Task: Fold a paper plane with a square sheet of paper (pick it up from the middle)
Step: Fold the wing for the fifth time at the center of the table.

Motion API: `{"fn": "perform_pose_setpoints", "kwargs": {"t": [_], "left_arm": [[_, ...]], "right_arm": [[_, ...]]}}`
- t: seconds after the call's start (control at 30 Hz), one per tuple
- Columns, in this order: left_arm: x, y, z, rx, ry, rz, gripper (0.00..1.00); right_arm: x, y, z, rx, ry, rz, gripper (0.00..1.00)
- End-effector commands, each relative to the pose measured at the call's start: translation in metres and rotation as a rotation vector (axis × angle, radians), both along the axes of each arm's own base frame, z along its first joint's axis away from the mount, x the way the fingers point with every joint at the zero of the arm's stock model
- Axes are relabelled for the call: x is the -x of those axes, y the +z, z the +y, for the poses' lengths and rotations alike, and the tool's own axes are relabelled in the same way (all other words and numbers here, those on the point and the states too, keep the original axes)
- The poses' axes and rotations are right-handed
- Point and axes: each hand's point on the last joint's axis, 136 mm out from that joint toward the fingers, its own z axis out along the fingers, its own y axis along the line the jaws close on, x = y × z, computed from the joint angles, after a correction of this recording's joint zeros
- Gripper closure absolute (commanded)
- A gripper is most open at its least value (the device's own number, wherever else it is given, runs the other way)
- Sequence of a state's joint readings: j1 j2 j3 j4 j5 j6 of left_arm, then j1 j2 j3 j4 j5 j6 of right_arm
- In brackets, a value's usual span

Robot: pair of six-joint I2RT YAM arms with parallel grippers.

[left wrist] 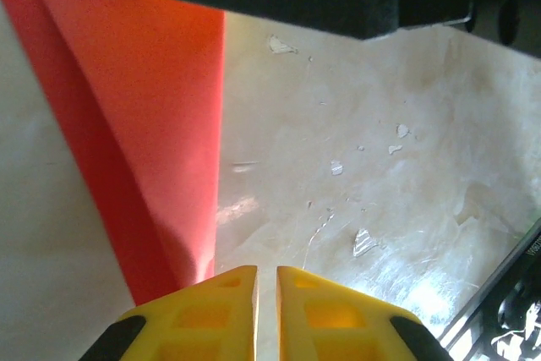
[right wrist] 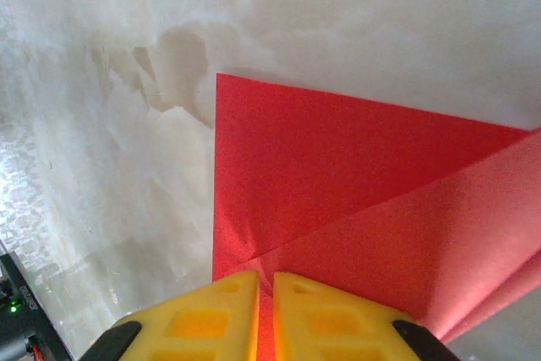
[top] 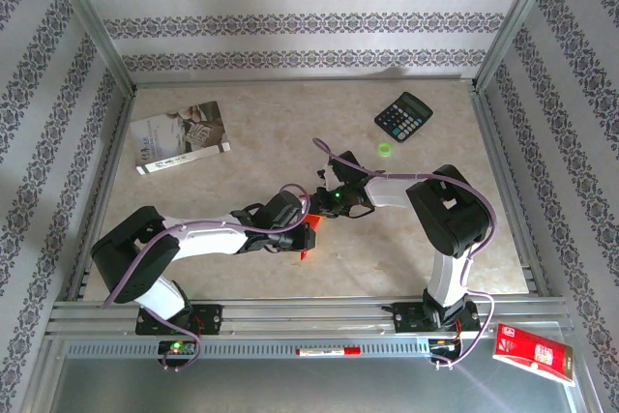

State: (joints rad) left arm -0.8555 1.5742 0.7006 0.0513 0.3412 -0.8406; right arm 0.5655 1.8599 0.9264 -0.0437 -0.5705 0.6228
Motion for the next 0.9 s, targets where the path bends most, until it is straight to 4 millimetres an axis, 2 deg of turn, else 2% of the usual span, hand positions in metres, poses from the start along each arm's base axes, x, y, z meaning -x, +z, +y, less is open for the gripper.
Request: {"fn": "perform_pose_setpoints", "kwargs": {"t": [0.0, 0.47, 0.87], "left_arm": [[0.003, -0.006, -0.003, -0.034, -0.037, 0.027, 0.86], [0.003, -0.023, 0.017, -0.089, 0.020, 0.047, 0.87], [0.011, -0.037, 0.021, -0.097, 0.015, 0.084, 0.89]], "right_arm": [[0.017, -0.036, -0.018, 0.112, -0.011, 0.076, 0.84], [0.016, -0.036, -0.018, 0.113, -0.011, 0.077, 0.84], [0.017, -0.037, -0.019, 0.118, -0.013, 0.080, 0.84]]}}
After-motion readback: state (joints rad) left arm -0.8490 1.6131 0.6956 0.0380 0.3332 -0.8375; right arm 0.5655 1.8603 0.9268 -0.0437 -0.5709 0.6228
